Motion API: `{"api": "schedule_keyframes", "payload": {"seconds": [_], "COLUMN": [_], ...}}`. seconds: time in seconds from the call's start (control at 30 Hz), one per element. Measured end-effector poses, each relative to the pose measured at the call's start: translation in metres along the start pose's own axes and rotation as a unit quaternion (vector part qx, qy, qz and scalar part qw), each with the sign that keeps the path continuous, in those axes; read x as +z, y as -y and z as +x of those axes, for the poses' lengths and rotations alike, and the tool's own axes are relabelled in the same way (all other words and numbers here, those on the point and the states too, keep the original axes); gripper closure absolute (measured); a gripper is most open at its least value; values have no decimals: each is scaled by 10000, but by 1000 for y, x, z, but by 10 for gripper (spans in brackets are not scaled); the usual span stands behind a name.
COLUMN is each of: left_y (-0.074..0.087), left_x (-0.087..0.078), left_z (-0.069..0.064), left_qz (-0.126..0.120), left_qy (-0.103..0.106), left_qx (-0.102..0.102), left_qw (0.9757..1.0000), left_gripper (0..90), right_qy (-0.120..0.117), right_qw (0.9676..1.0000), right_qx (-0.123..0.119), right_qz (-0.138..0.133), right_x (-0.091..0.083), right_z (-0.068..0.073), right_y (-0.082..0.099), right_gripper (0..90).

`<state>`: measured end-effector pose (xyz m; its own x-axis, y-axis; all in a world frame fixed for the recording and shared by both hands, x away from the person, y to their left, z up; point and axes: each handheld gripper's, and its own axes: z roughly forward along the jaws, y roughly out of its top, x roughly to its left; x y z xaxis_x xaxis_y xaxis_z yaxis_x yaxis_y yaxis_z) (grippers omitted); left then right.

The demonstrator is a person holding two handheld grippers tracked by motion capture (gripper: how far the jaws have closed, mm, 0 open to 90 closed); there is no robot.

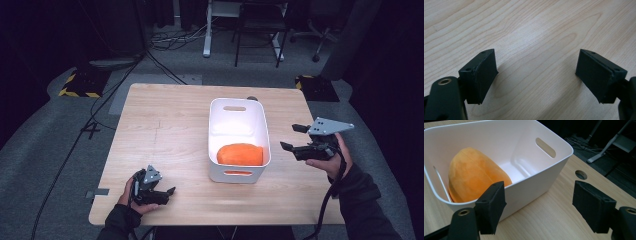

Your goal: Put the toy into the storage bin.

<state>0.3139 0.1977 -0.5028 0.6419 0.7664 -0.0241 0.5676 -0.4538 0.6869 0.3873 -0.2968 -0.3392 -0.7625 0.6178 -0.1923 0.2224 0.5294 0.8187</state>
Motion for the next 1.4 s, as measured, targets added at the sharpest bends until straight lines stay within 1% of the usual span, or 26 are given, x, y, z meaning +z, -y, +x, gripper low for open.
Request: {"api": "schedule_keyframes", "payload": {"seconds": [0.1,0.13,0.17,0.2,0.23,0.3,0.33,0.43,0.5,0.63,0.73,0.83,0.87,1.0,1.1,1.23,1.4], "left_y": [0,0,0,0,0,0,0,0,0,0,0,0,0,0,0,0,0], "left_x": [0,0,0,0,0,0,0,0,0,0,0,0,0,0,0,0,0], "left_z": [0,0,0,0,0,0,0,0,0,0,0,0,0,0,0,0,0], "left_qz": [5,12,13,7,1,12,0,12,12,1,13,14,14,13,13,21,10], "left_qy": [0,3,5,3,-6,4,-7,4,2,-8,-9,-6,-14,-3,-1,5,5], "left_qx": [-2,-2,-1,-2,-2,-1,-2,-1,-2,-4,-6,-1,-5,-5,-9,-16,-18], "left_qw": [10000,10000,10000,10000,10000,10000,10000,10000,10000,10000,10000,10000,10000,10000,10000,10000,10000], "left_gripper": [173,173,173,173,173,173,173,173,173,173,173,173,173,173,172,172,172], "right_qy": [-8,12,11,1,13,48,8,3,-18,-72,-112,-109,-104,-134,-130,-137,-86], "right_qw": [10000,10000,9999,9999,9999,9998,9999,9998,9998,9996,9994,9991,9990,9987,9983,9981,9974], "right_qx": [23,-24,36,-8,37,33,29,27,19,19,33,61,38,72,46,112,122], "right_qz": [64,83,103,103,141,175,150,198,177,266,336,411,443,488,566,597,702], "right_x": [-1,-1,-2,-2,-3,-3,-3,-5,-6,-6,-6,-6,-5,-4,-4,-5,-4], "right_z": [0,-1,-1,-2,-2,-3,-3,-4,-4,-4,-2,0,1,1,2,3,5], "right_y": [7,8,11,13,15,19,21,25,28,36,44,50,53,62,68,76,86], "right_gripper": [264,264,264,264,263,263,261,254,252,241,234,229,226,226,226,226,224]}}
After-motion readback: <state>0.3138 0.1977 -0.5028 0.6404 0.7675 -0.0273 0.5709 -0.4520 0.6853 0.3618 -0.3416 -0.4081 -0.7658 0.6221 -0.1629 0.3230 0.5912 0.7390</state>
